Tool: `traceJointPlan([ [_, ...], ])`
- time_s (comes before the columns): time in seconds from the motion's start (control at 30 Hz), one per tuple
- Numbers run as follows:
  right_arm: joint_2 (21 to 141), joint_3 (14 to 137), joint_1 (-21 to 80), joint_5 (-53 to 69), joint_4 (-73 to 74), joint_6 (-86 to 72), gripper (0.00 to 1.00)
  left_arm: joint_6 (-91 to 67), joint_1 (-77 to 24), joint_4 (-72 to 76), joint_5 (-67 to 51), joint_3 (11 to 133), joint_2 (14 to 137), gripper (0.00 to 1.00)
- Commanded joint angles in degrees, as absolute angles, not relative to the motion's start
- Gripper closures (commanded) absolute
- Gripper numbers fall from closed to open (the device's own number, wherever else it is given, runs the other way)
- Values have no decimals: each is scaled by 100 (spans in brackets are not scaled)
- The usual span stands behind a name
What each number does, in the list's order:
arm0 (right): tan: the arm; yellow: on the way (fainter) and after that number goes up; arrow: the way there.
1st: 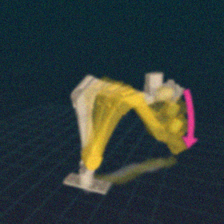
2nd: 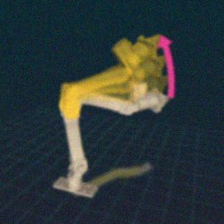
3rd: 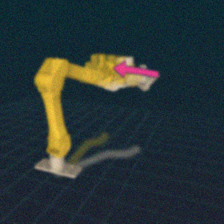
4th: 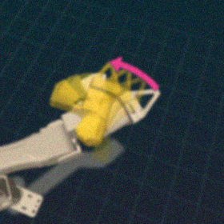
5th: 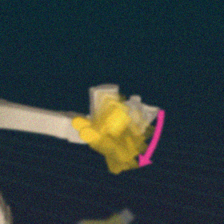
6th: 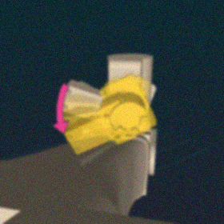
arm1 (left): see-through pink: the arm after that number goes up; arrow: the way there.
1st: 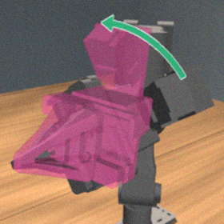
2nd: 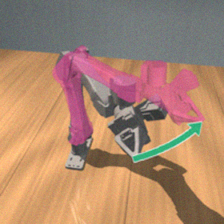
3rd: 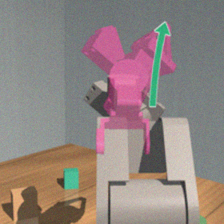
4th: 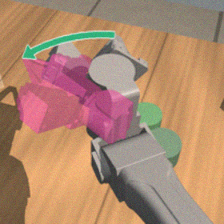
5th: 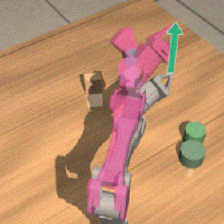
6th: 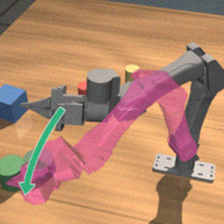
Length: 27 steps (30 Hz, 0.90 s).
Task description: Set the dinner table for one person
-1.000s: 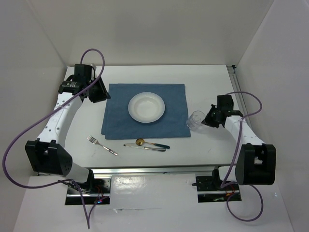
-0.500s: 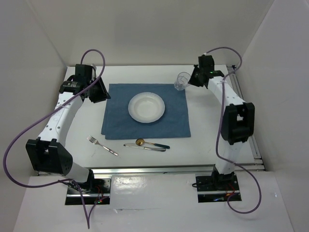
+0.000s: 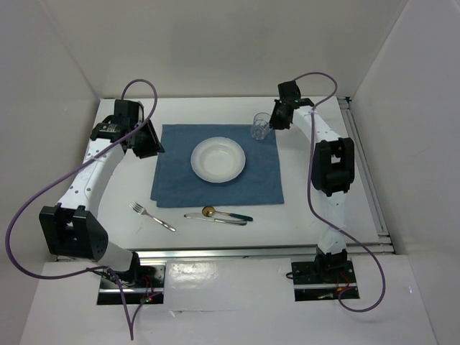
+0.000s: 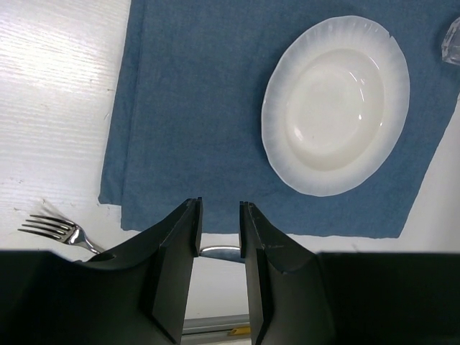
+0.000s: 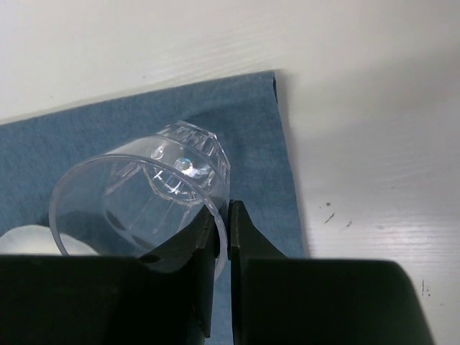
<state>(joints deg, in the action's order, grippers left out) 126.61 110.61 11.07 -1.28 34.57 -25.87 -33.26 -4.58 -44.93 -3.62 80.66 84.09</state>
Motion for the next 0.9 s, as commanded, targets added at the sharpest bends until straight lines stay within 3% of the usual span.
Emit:
traceJointPlan([
  [0.0, 12762, 11461, 1143, -316, 3638, -2637, 100, -3366, -439, -4447, -238, 8077, 8218, 55],
  [0.17, 12814, 11513, 1204, -369, 3639, -2575, 92, -3472, -439, -4631, 87, 8016, 8166, 64],
  [0.37, 12630, 11233, 1257, -422, 3525, -2523, 95, -3533, -439, -4685, 290, 8016, 8112, 61],
  [0.43, 12630, 11232, 1257, -422, 3524, -2522, 79, -3533, -439, -4685, 290, 8077, 8165, 60],
  [0.5, 12630, 11302, 1257, -370, 3577, -2470, 50, -3585, -439, -4685, 290, 8077, 8165, 60],
  [0.53, 12630, 11303, 1257, -369, 3577, -2470, 41, -3586, -439, -4685, 290, 8077, 8165, 60],
  [0.6, 12630, 11487, 1310, -369, 3638, -2470, 32, -3638, -439, -4685, 290, 8016, 8165, 59],
  [0.63, 12552, 11540, 1310, -369, 3639, -2418, 21, -3639, -439, -4685, 342, 7963, 8165, 55],
  [0.77, 12086, 11646, 1362, -483, 3700, -2417, 9, -4112, -439, -4904, 562, 7560, 8165, 39],
  [0.87, 11445, 11260, 1362, -536, 3446, -2312, 0, -4595, -439, -4904, 510, 6814, 7920, 35],
])
